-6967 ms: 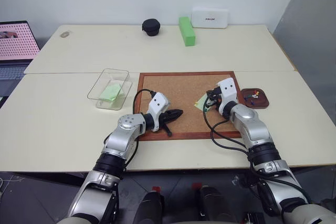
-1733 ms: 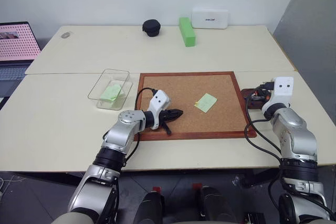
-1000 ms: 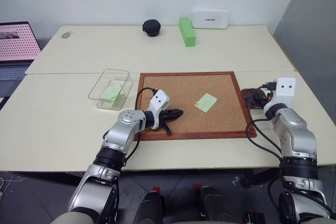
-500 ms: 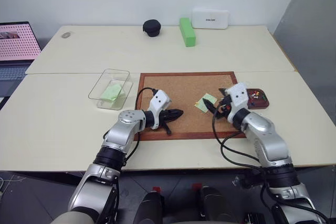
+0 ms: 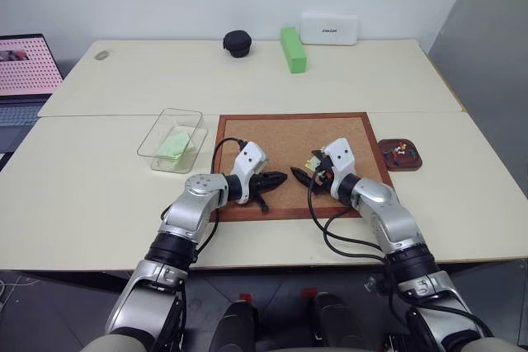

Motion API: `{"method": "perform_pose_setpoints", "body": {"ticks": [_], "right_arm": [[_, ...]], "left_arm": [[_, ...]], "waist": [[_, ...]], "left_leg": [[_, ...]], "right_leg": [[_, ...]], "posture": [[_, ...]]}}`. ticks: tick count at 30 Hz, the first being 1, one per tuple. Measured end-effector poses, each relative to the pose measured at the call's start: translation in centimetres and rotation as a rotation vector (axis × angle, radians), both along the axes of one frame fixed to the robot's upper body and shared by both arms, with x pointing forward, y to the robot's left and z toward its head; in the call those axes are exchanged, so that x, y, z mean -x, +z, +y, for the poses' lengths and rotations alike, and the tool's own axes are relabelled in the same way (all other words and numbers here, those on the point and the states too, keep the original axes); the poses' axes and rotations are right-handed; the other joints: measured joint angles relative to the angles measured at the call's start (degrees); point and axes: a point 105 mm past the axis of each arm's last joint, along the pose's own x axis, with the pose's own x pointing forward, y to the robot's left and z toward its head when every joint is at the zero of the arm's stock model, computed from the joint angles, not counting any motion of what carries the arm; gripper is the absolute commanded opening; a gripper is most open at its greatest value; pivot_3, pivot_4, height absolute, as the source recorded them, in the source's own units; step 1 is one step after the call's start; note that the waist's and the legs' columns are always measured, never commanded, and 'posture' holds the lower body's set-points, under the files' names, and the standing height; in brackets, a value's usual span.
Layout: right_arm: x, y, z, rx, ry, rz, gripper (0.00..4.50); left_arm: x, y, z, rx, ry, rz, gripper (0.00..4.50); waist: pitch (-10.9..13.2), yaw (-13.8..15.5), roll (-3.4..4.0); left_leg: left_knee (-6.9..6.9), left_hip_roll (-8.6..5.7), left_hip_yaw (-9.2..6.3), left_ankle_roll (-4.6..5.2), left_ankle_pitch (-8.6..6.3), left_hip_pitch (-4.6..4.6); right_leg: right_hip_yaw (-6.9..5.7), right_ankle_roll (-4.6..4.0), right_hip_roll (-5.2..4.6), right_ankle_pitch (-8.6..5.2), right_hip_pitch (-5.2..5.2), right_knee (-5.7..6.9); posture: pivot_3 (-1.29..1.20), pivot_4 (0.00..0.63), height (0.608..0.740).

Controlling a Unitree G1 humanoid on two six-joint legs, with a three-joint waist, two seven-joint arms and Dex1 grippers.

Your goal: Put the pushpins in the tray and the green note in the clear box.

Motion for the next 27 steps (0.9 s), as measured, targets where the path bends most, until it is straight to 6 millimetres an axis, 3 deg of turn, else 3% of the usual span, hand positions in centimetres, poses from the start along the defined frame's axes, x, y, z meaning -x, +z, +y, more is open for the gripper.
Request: {"method": "perform_pose_setpoints", "body": {"ticks": [3, 19, 27], "right_arm": [[-0.42, 0.05, -0.08, 0.015, -0.012, -0.008, 3.49], [-0.65, -0.34, -0.59, 0.038, -0.036, -0.009, 0.06], [-0.66, -0.25, -0.65, 0.041, -0.041, -0.024, 0.06]], "left_arm": [[0.02, 0.01, -0.03, -0.001, 0.0, 0.002, 0.0], [0.0, 0.01, 0.0, -0.002, 0.007, 0.005, 0.0], [0.0, 0.01, 0.0, -0.002, 0.006, 0.005, 0.0]], "waist": [[0.0, -0.06, 0.0], [0.0, -0.25, 0.0], [0.0, -0.25, 0.0]], "left_leg": [[0.0, -0.01, 0.01, 0.0, 0.0, -0.01], [0.0, -0.01, 0.01, 0.0, 0.0, 0.0], [0.0, -0.01, 0.01, 0.0, 0.0, 0.0]], "right_leg": [[0.01, 0.0, 0.0, 0.0, 0.0, -0.02], [0.02, 0.0, 0.0, 0.0, 0.0, 0.0], [0.02, 0.01, 0.0, 0.0, 0.0, 0.0]], "posture": [[0.0, 0.15, 0.74], [0.0, 0.15, 0.74], [0.0, 0.15, 0.74]]}}
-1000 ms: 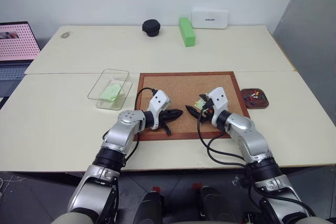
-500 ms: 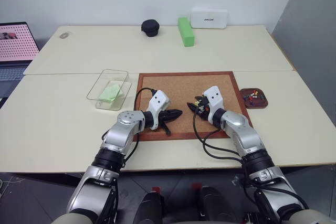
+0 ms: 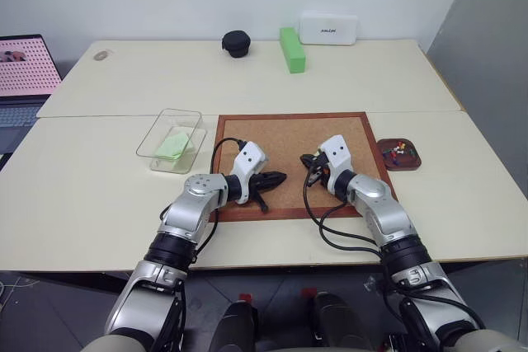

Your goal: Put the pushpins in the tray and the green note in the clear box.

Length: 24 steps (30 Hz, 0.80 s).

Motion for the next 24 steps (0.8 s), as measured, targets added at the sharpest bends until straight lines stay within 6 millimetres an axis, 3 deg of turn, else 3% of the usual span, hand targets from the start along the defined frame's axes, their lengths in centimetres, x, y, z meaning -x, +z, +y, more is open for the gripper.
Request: {"method": "perform_pose_setpoints", "body": {"ticks": [3, 8, 16, 17, 20, 24], "right_arm": [[0.3, 0.7, -0.1, -0.016, -0.002, -0.035, 0.06], [0.7, 5.4, -0.5, -0.065, -0.005, -0.202, 0.06], [1.5, 5.0, -1.0, -0.056, -0.003, -0.189, 0.06], [1.7, 5.0, -1.2, -0.042, 0.007, -0.195, 0.0], [2.4, 4.9, -1.7, 0.071, 0.066, -0.232, 0.0], [3.2, 4.1, -2.4, 0.211, 0.138, -0.273, 0.0]], "left_arm": [[0.0, 0.0, 0.0, 0.0, -0.003, -0.001, 0.0], [0.0, -0.1, -0.1, 0.003, -0.001, 0.002, 0.0], [0.0, 0.0, -0.2, 0.039, 0.015, 0.025, 0.0], [0.0, 0.1, -0.3, 0.07, 0.026, 0.048, 0.39], [0.1, 0.9, -0.3, 0.288, 0.072, 0.225, 1.01], [-0.2, 3.7, 0.5, 0.517, 0.086, 0.377, 1.78]], "waist": [[0.01, 0.01, 0.0], [0.0, 0.02, 0.0], [0.0, 0.07, 0.0], [0.01, 0.11, 0.0], [0.05, 0.09, -0.07], [0.1, -0.3, -0.15]], "left_leg": [[0.0, -0.01, 0.0, 0.0, 0.0, -0.02], [0.0, 0.0, -0.02, 0.0, 0.0, -0.01], [0.0, -0.01, -0.01, 0.0, 0.0, -0.02], [0.0, -0.02, -0.01, 0.0, 0.0, -0.03], [0.03, -0.02, -0.03, 0.0, 0.0, -0.22], [0.02, 0.0, -0.09, 0.0, 0.0, -0.43]], "right_leg": [[0.0, 0.0, 0.0, 0.0, -0.01, -0.01], [-0.01, 0.0, 0.0, 0.0, 0.0, -0.01], [-0.01, 0.0, -0.01, -0.01, 0.0, -0.02], [-0.02, 0.0, -0.02, -0.01, 0.0, -0.03], [-0.06, 0.01, -0.03, 0.0, -0.13, -0.05], [-0.12, 0.01, 0.02, 0.0, -0.33, -0.02]], "posture": [[0.0, 0.15, 0.74], [0.0, 0.15, 0.74], [0.0, 0.15, 0.74], [0.0, 0.15, 0.74], [0.0, 0.15, 0.74], [0.0, 0.15, 0.74]]}}
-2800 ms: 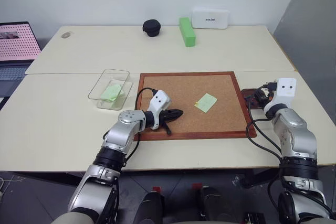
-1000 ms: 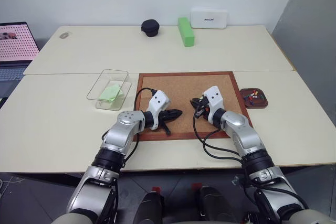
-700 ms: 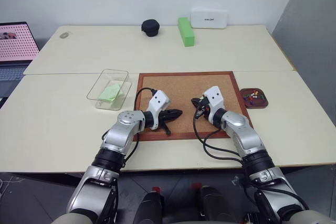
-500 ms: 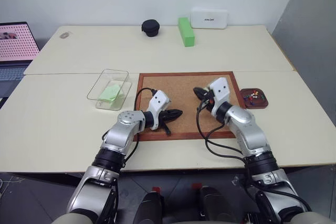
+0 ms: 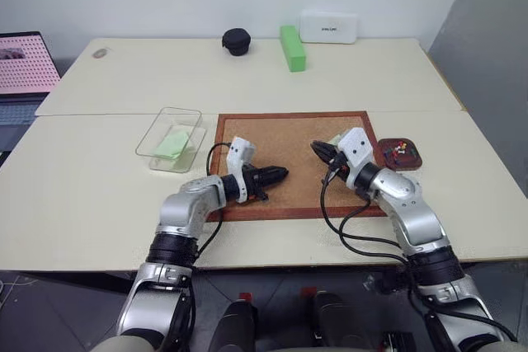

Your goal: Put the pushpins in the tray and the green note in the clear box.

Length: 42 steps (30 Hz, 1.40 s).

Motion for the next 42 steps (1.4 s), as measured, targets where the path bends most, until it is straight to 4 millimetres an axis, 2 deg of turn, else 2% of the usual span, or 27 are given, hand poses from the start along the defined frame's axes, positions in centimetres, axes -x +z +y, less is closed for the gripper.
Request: {"method": "perform_pose_setpoints", "body": {"ticks": [3, 7, 15, 22, 29, 35, 39, 42], "right_arm": [[0.3, 0.2, -0.1, 0.02, 0.025, -0.027, 0.0], [1.1, 0.2, -0.1, 0.134, 0.11, -0.097, 0.0], [3.4, -0.4, 0.5, 0.329, 0.316, -0.242, 0.0], [5.7, -1.1, 2.2, 0.392, 0.511, -0.316, 0.0], [6.4, -1.4, 4.0, 0.381, 0.567, -0.342, 0.0], [6.3, -0.7, 4.9, 0.363, 0.581, -0.371, 0.0], [6.0, -0.9, 4.6, 0.359, 0.564, -0.353, 0.0], [5.0, -0.4, 4.1, 0.312, 0.491, -0.323, 0.0]], "left_arm": [[-0.3, 1.5, 0.7, 0.076, 0.02, 0.039, 2.37], [-0.3, 2.4, 1.3, 0.163, 0.023, 0.118, 3.0], [0.5, 2.1, 0.6, 0.154, -0.048, 0.164, 4.43], [1.3, 1.7, -1.0, 0.11, -0.133, 0.153, 4.48], [2.2, 2.5, -1.8, 0.123, -0.213, 0.127, 4.48], [3.0, 2.4, -1.9, 0.094, -0.265, 0.126, 4.48], [2.9, 2.2, -1.7, 0.073, -0.257, 0.124, 4.48], [2.5, 2.1, -1.2, 0.069, -0.23, 0.122, 4.48]], "waist": [[0.0, -0.45, 0.0], [0.03, -0.44, -0.06], [0.04, -0.43, -0.08], [0.06, -0.38, -0.1], [0.06, -0.33, -0.1], [0.06, -0.14, -0.1], [0.06, -0.05, -0.1], [0.06, -0.05, -0.1]], "left_leg": [[0.0, -0.01, 0.02, -0.01, 0.0, 0.01], [0.01, -0.03, 0.01, -0.01, 0.0, 0.0], [0.01, -0.03, 0.02, -0.03, 0.01, 0.01], [0.01, -0.03, 0.02, -0.04, 0.02, 0.02], [0.01, -0.03, 0.01, -0.04, 0.02, 0.03], [0.01, -0.04, 0.0, -0.05, 0.02, 0.03], [0.02, -0.05, 0.02, -0.05, 0.02, 0.03], [0.01, -0.04, 0.0, -0.05, 0.02, 0.03]], "right_leg": [[0.04, 0.01, -0.01, 0.0, 0.0, 0.0], [0.02, 0.01, -0.02, 0.01, 0.01, -0.01], [0.04, 0.01, -0.03, 0.01, 0.01, -0.02], [0.05, 0.0, -0.03, 0.01, 0.01, -0.01], [0.05, -0.01, -0.03, 0.01, 0.01, 0.01], [0.06, -0.01, -0.05, 0.01, 0.01, 0.01], [0.07, -0.01, -0.06, 0.01, 0.01, 0.01], [0.06, -0.02, -0.06, 0.01, 0.01, 0.03]], "posture": [[0.0, 0.15, 0.74], [0.0, 0.15, 0.74], [0.0, 0.15, 0.74], [0.0, 0.15, 0.74], [0.0, 0.15, 0.74], [0.0, 0.15, 0.74], [0.0, 0.15, 0.74], [0.0, 0.15, 0.74]]}}
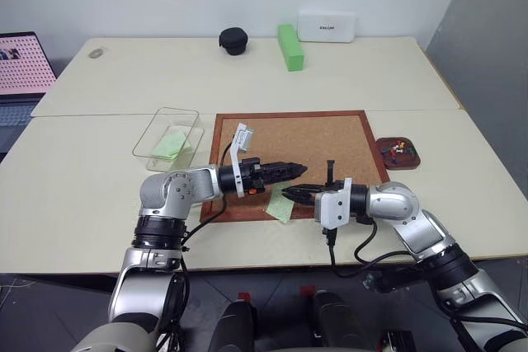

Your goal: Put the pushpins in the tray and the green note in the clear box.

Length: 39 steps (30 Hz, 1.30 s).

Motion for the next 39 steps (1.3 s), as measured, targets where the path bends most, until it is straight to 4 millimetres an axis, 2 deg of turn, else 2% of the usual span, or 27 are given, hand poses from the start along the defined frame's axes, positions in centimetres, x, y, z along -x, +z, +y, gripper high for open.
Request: {"method": "perform_pose_setpoints", "body": {"ticks": [9, 12, 19, 28, 31, 32, 35, 39], "right_arm": [[-3.4, 2.6, -3.2, -0.263, -0.254, 0.175, 0.0], [-3.5, 3.1, -3.1, -0.306, -0.27, 0.205, 0.0], [-4.1, 6.5, -2.7, -0.57, -0.306, 0.377, 0.0], [-3.5, 7.1, -1.8, -0.624, -0.292, 0.463, 0.0], [-3.5, 6.9, -1.5, -0.63, -0.291, 0.475, 0.0], [-3.5, 6.9, -1.4, -0.629, -0.291, 0.478, 0.0], [-3.5, 6.8, -1.5, -0.627, -0.295, 0.479, 0.0], [-3.5, 6.8, -1.5, -0.623, -0.299, 0.475, 0.0]], "left_arm": [[-0.6, 0.1, 1.3, 0.031, 0.079, 0.015, 4.48], [-0.3, -0.1, 1.0, 0.036, 0.078, 0.005, 4.48], [-0.6, 0.9, 1.5, 0.112, 0.129, -0.027, 4.48], [-0.4, 1.1, 0.1, 0.134, 0.107, -0.028, 4.48], [-0.6, 1.7, -0.8, 0.152, 0.099, -0.031, 4.05], [-0.8, 1.8, -0.9, 0.151, 0.102, -0.031, 3.78], [-1.2, 1.7, -0.7, 0.157, 0.123, -0.013, 3.34], [-1.4, 1.7, -0.3, 0.165, 0.143, -0.001, 2.46]], "waist": [[0.0, 0.06, 0.0], [0.0, -0.01, 0.0], [0.0, 0.06, 0.0], [0.0, 0.48, 0.0], [0.0, 0.51, 0.0], [0.0, 0.46, 0.0], [0.0, 0.35, 0.0], [0.0, 0.37, 0.0]], "left_leg": [[0.0, 0.0, 0.01, 0.0, 0.0, -0.01], [0.0, 0.0, 0.02, 0.0, 0.0, 0.0], [0.01, 0.01, -0.02, 0.0, 0.0, -0.02], [0.01, -0.02, 0.0, 0.01, 0.0, -0.04], [0.01, -0.02, 0.0, 0.01, 0.0, -0.04], [0.01, -0.01, 0.01, 0.01, 0.0, -0.04], [0.01, -0.01, 0.01, 0.01, 0.0, -0.03], [0.01, -0.01, 0.01, 0.01, 0.0, -0.04]], "right_leg": [[0.01, 0.0, -0.02, 0.0, 0.0, 0.0], [0.02, 0.0, -0.02, 0.0, 0.0, 0.01], [-0.01, -0.01, -0.01, 0.01, -0.01, 0.02], [-0.02, 0.01, -0.03, 0.01, -0.01, 0.0], [-0.02, 0.01, -0.03, 0.01, -0.01, 0.0], [-0.01, 0.01, -0.02, 0.01, -0.01, 0.0], [-0.01, 0.01, 0.0, 0.01, -0.01, 0.01], [-0.01, 0.01, 0.0, 0.01, -0.01, 0.01]], "posture": [[0.0, 0.15, 0.74], [0.0, 0.15, 0.74], [0.0, 0.15, 0.74], [0.0, 0.15, 0.74], [0.0, 0.15, 0.74], [0.0, 0.15, 0.74], [0.0, 0.15, 0.74], [0.0, 0.15, 0.74]]}}
